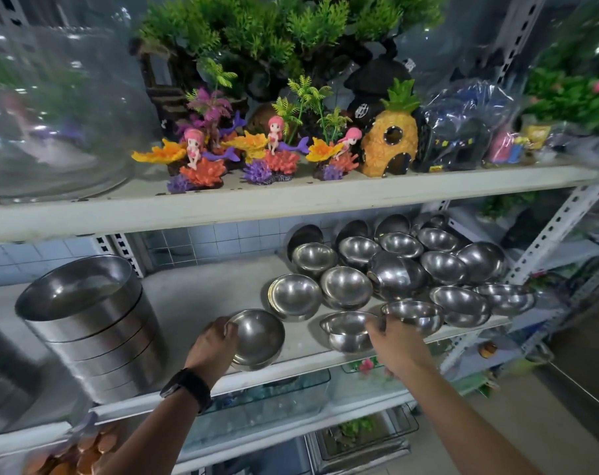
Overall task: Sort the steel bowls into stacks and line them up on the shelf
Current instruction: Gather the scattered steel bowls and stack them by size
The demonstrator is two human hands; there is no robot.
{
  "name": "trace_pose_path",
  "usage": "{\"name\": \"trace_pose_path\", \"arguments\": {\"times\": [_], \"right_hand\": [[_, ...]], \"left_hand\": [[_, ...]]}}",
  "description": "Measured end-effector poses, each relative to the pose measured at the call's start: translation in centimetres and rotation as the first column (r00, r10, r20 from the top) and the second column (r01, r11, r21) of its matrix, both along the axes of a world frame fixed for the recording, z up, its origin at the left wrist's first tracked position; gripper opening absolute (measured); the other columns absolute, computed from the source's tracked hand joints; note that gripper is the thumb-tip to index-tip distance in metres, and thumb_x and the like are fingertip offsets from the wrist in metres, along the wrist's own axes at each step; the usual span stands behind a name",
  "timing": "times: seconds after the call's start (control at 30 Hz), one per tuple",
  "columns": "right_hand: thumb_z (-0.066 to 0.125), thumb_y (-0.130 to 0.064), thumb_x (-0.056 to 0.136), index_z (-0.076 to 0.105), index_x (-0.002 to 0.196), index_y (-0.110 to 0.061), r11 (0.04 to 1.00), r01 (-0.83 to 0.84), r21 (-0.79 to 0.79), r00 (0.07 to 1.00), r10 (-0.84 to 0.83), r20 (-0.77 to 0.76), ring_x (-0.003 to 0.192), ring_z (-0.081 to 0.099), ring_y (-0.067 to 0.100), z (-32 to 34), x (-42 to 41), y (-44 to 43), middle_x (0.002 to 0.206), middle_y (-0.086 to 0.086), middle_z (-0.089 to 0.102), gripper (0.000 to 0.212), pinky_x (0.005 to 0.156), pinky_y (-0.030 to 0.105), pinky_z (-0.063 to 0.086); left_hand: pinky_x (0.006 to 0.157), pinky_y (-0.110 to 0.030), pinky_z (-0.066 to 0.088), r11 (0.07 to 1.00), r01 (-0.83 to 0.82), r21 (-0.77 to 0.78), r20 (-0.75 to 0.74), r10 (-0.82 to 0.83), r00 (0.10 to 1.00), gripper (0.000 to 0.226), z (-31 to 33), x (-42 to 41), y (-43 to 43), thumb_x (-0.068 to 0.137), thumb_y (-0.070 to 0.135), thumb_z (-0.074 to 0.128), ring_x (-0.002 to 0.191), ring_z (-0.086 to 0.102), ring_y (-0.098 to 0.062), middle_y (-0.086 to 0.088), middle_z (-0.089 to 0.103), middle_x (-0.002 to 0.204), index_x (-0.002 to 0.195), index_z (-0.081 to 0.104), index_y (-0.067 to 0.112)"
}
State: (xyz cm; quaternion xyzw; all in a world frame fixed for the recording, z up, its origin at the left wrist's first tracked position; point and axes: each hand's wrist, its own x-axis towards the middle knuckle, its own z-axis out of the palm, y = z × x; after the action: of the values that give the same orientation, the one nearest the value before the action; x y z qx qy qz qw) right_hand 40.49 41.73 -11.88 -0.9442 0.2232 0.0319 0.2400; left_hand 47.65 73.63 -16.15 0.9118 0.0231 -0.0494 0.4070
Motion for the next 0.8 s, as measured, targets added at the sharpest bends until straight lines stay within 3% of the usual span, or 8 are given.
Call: {"name": "trace_pose_path", "arguments": {"times": [0.1,0.17,0.27,0.37,0.47,0.57,0.73,0.8], "right_hand": [[0.037,-0.043,0.103,0.054,0.094,-0.013,0.973,0.069,0.219,0.998,-0.066,-0.021,0.043,0.067,0.020,-0.2,0.1,0.9,0.065,0.010,0.071,0.035,0.051,0.038,0.061],[0.037,-0.042,0.104,0.048,0.105,-0.016,0.935,0.112,0.338,0.994,-0.105,-0.039,0.042,0.065,0.024,-0.4,0.3,1.2,0.071,0.014,0.073,0.028,0.043,0.031,0.054],[0.035,-0.040,0.106,0.044,0.116,-0.020,0.847,0.177,0.501,0.984,-0.170,-0.059,0.046,0.064,0.028,-1.0,0.5,1.5,0.079,0.018,0.073,0.025,0.042,0.028,0.048],[0.031,-0.042,0.106,0.044,0.120,-0.021,0.757,0.229,0.612,0.970,-0.228,-0.080,0.047,0.063,0.029,-1.6,0.9,1.9,0.082,0.019,0.074,0.028,0.042,0.029,0.048],[0.029,-0.043,0.107,0.045,0.121,-0.016,0.670,0.278,0.688,0.955,-0.268,-0.125,0.043,0.059,0.026,-2.1,1.2,2.2,0.085,0.023,0.072,0.034,0.043,0.029,0.046],[0.028,-0.047,0.107,0.053,0.121,-0.007,0.609,0.278,0.743,0.955,-0.262,-0.142,0.042,0.056,0.024,-2.5,1.2,2.3,0.075,0.020,0.066,0.049,0.042,0.031,0.047],[0.029,-0.037,0.109,0.049,0.107,-0.006,0.531,0.165,0.831,0.961,-0.275,-0.015,0.045,0.054,0.025,-0.9,0.6,2.2,0.066,0.018,0.062,0.037,0.047,0.037,0.050],[0.028,-0.038,0.109,0.051,0.107,-0.008,0.549,0.092,0.831,0.973,-0.227,0.042,0.050,0.057,0.027,-0.1,0.6,2.5,0.061,0.015,0.063,0.038,0.054,0.042,0.054]], "left_hand": [[0.082,-0.030,0.042,0.999,-0.014,-0.050,-0.004,0.014,1.000,0.051,-0.2,-0.1,0.2,0.086,0.044,0.030,0.100,0.058,-0.025,-0.005,0.066,0.110,0.121,0.064,0.026],[0.079,-0.030,0.040,0.997,-0.020,-0.078,-0.009,0.019,1.000,0.040,-0.4,-0.2,0.3,0.095,0.035,0.035,0.099,0.058,-0.026,-0.007,0.065,0.107,0.120,0.064,0.024],[0.077,-0.029,0.039,0.995,-0.029,-0.100,0.004,0.030,1.000,0.029,-0.5,-0.5,0.4,0.102,0.018,0.040,0.095,0.058,-0.025,-0.006,0.065,0.104,0.118,0.064,0.023],[0.073,-0.032,0.045,0.991,-0.058,-0.122,-0.010,0.057,0.998,0.024,-0.8,-0.4,0.5,0.104,0.021,0.038,0.085,0.064,-0.029,-0.010,0.066,0.099,0.104,0.062,0.022],[0.060,-0.034,0.054,0.978,-0.091,-0.186,-0.032,0.087,0.996,0.027,-0.9,-0.4,0.3,0.105,0.026,0.036,0.071,0.070,-0.029,-0.014,0.066,0.100,0.105,0.061,0.018],[0.042,-0.023,0.050,0.958,-0.124,-0.260,-0.061,0.112,0.992,0.025,-0.9,-0.7,-0.1,0.106,0.027,0.038,0.064,0.070,-0.028,-0.018,0.064,0.106,0.114,0.058,0.014],[0.042,-0.026,0.052,0.915,-0.193,-0.354,-0.082,0.176,0.981,0.028,-1.4,-0.9,-0.3,0.107,0.025,0.038,0.074,0.069,-0.033,-0.022,0.063,0.113,0.120,0.059,0.013],[0.044,-0.027,0.054,0.904,-0.215,-0.370,-0.076,0.201,0.977,0.032,-1.6,-1.2,-0.1,0.107,0.026,0.038,0.075,0.070,-0.032,-0.020,0.063,0.115,0.127,0.059,0.012]]}}
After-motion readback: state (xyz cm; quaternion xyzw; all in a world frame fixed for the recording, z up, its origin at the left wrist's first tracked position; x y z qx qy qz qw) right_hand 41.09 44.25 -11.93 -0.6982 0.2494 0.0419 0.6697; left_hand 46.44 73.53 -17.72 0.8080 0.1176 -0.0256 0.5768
